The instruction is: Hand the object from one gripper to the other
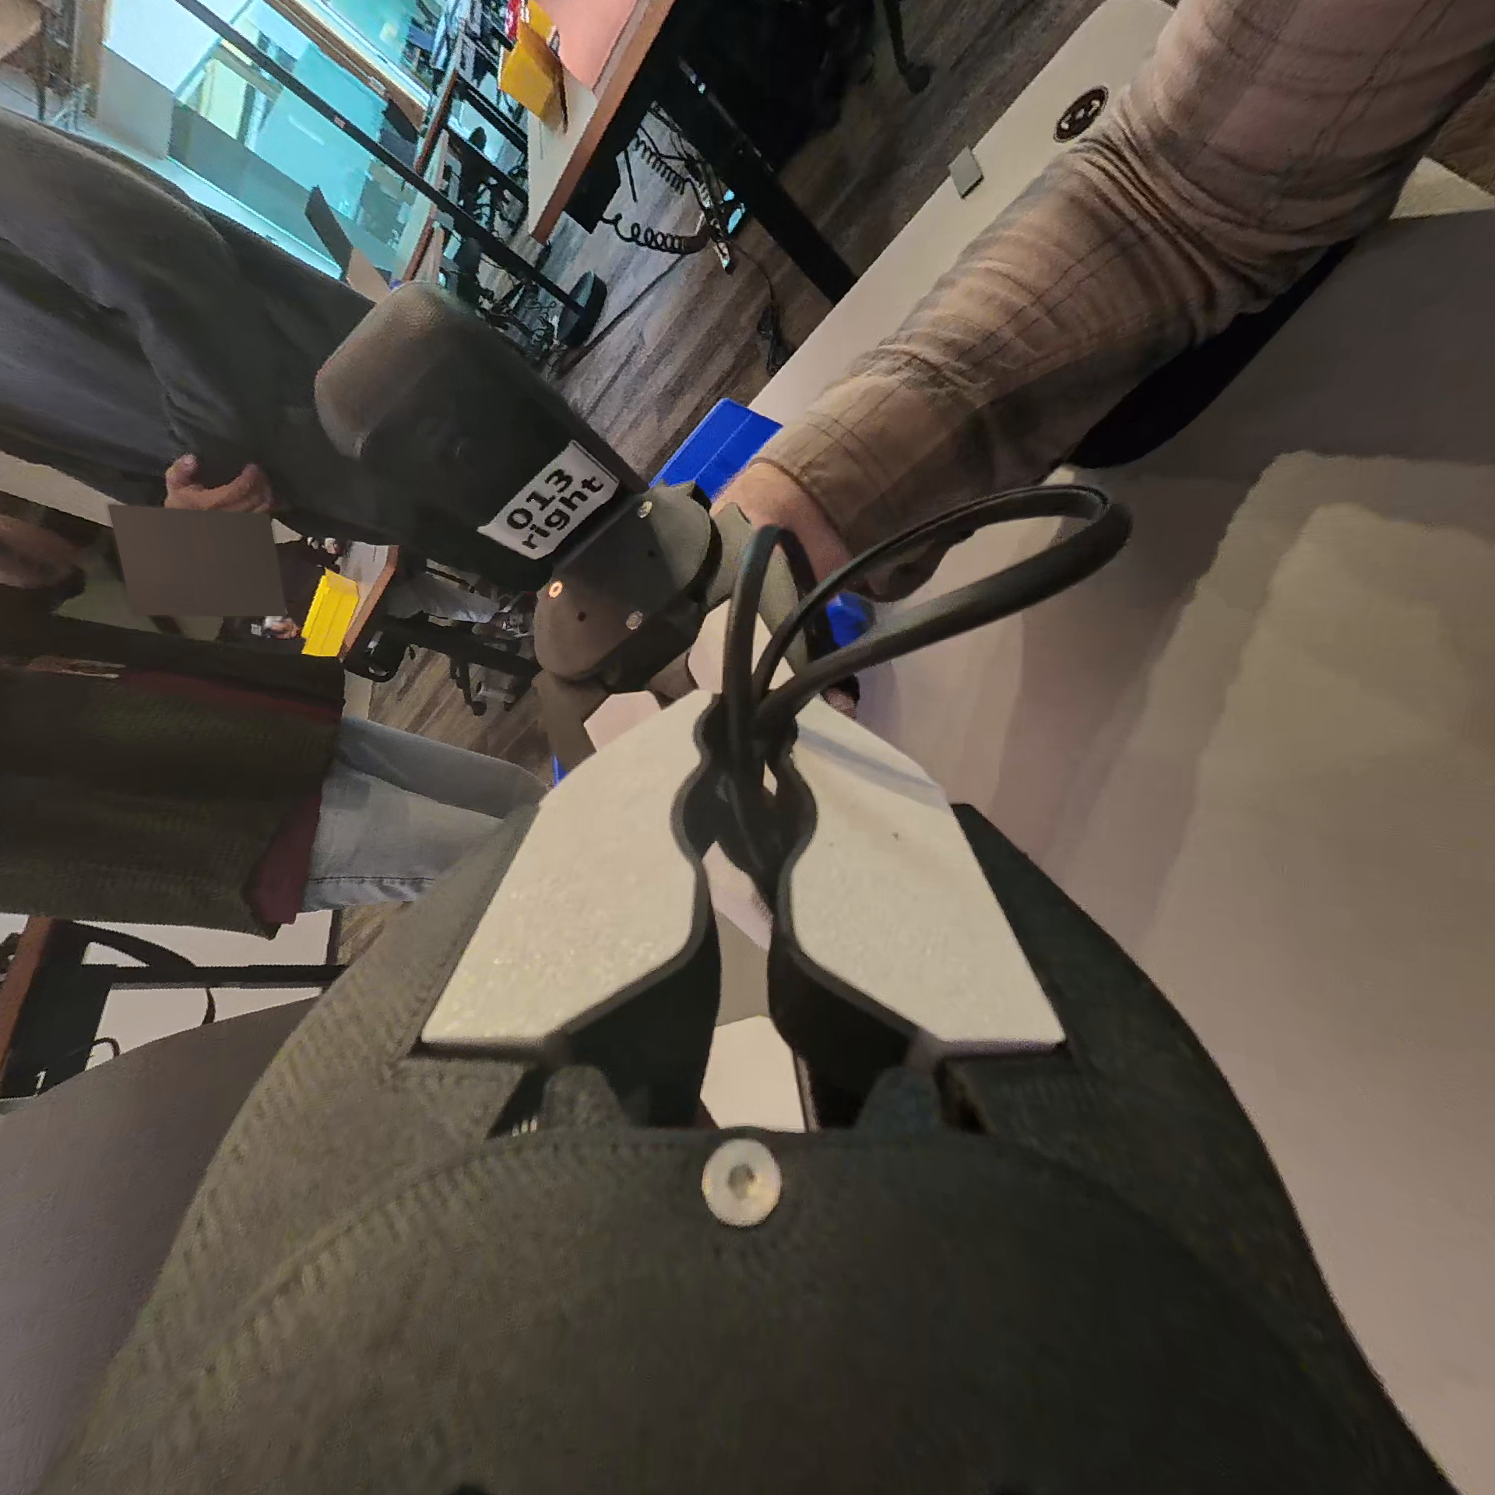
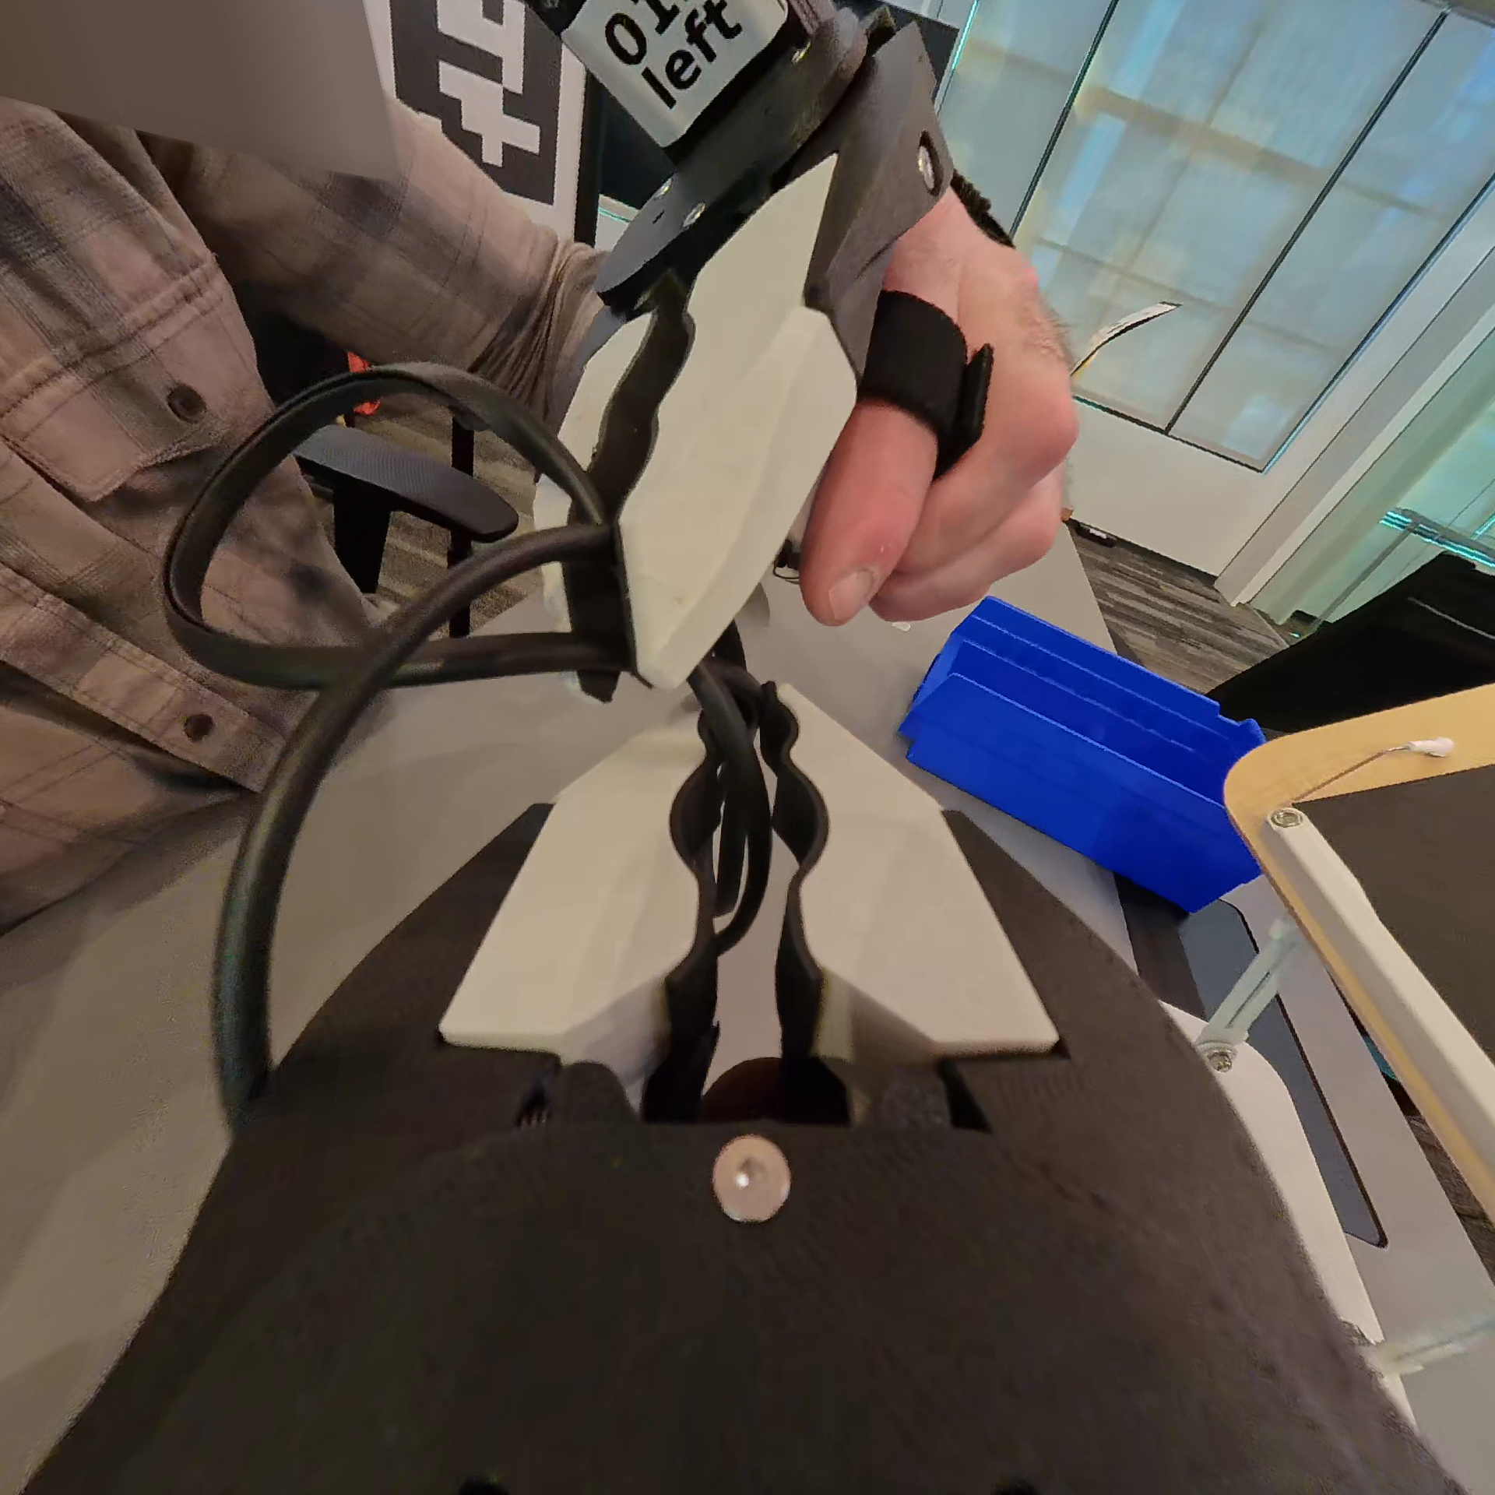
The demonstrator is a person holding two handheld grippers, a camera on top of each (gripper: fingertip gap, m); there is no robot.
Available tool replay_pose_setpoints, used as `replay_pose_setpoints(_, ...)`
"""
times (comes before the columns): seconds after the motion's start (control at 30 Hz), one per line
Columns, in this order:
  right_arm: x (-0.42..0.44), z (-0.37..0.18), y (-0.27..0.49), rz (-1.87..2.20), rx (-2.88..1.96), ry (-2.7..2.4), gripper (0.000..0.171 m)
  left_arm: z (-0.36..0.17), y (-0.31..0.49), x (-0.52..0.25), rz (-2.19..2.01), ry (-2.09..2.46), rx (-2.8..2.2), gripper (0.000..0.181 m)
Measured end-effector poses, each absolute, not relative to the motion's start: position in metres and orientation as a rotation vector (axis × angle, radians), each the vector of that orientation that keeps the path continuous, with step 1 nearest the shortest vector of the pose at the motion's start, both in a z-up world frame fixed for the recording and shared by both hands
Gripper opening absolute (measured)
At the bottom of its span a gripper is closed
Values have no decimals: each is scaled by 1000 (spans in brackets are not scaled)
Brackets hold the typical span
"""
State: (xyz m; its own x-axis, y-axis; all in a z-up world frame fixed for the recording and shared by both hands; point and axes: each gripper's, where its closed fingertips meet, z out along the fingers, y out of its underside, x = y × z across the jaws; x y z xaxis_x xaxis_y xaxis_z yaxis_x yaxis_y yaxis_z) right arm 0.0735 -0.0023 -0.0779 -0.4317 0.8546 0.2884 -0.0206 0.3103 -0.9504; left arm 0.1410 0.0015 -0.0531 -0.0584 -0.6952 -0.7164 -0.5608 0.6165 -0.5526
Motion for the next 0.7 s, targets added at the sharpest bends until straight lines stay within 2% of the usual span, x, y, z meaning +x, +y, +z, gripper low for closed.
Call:
replay_pose_setpoints(0.37,69,-66,5,1213,-772,-1609,6,-35,13,132,-153,1536,-1073,7)
replay_pose_setpoints(0.7,64,-54,28,1104,-802,-1484,45,-8,30,111,-98,1367,-1087,7)
